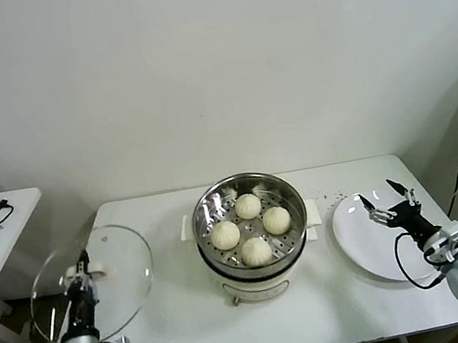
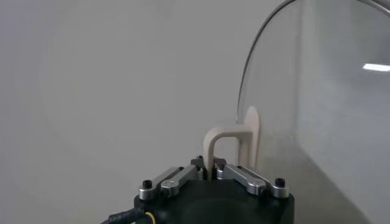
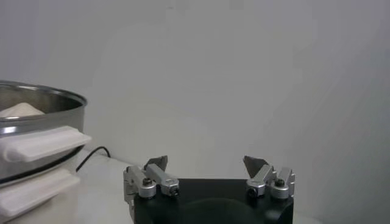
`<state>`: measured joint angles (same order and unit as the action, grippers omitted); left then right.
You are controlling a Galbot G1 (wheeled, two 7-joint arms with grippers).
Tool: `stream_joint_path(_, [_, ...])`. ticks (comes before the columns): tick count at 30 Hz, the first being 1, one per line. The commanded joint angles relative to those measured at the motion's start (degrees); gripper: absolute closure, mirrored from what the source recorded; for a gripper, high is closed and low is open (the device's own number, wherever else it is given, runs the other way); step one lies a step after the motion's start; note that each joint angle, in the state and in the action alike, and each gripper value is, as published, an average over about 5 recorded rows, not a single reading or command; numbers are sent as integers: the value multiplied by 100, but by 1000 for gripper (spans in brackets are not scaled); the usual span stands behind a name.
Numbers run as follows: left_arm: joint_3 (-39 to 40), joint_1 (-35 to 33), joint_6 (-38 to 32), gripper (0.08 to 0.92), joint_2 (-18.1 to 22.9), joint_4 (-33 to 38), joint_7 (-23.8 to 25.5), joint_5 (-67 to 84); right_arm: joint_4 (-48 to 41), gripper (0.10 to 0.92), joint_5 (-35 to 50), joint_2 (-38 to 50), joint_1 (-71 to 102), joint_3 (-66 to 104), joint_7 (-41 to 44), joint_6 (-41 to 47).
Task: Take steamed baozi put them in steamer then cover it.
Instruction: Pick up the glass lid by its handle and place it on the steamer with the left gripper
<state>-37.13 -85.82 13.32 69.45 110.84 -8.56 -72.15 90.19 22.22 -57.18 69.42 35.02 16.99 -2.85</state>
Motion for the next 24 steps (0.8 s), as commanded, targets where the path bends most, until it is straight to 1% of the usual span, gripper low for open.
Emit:
stream_joint_path(1, [1058,489,1504,846,-1314,1599,507,249,-126,203,-71,-15,-80,-89,13,-71])
stream_joint_path(3, [1529,855,1778,846,-1565,1608,700,191,-177,203,-115,-44,-120,-116,13,-96])
stream_joint_path(5, [2080,1233,2136,846,-1719,1592,964,164,-227,203,-153,-75,-152,-124,14,-125])
stream_joint_path(6, [2374,1433,2330,846,-1734,1579,1092,163,-246,203,-171,-89,-160,-121,13,-140])
stream_joint_path(8, [2948,1807,2697,846,-1626,1556,1364,94,-273,203,-197,-101,-160,-112,14,-172])
stream_joint_path(11, [3540,2202,3026,846,-1174,1478,1827,-231,-320,203,-218,-108,-155,-97,30,-210])
stream_joint_path(14, [4023,2617,3158,846,-769,1242,2193,-597,-376,203,-247,-155,-169,-68,37,-242])
stream_joint_path(20, [4613,3334,3168,846,-181,643,2652,-1239,-436,203,-330,-268,-189,-19,40,-288])
stream_joint_path(24, [4730,3443,3168,846,454,205,2807,-1640,-467,203,-373,-332,-181,31,41,-312])
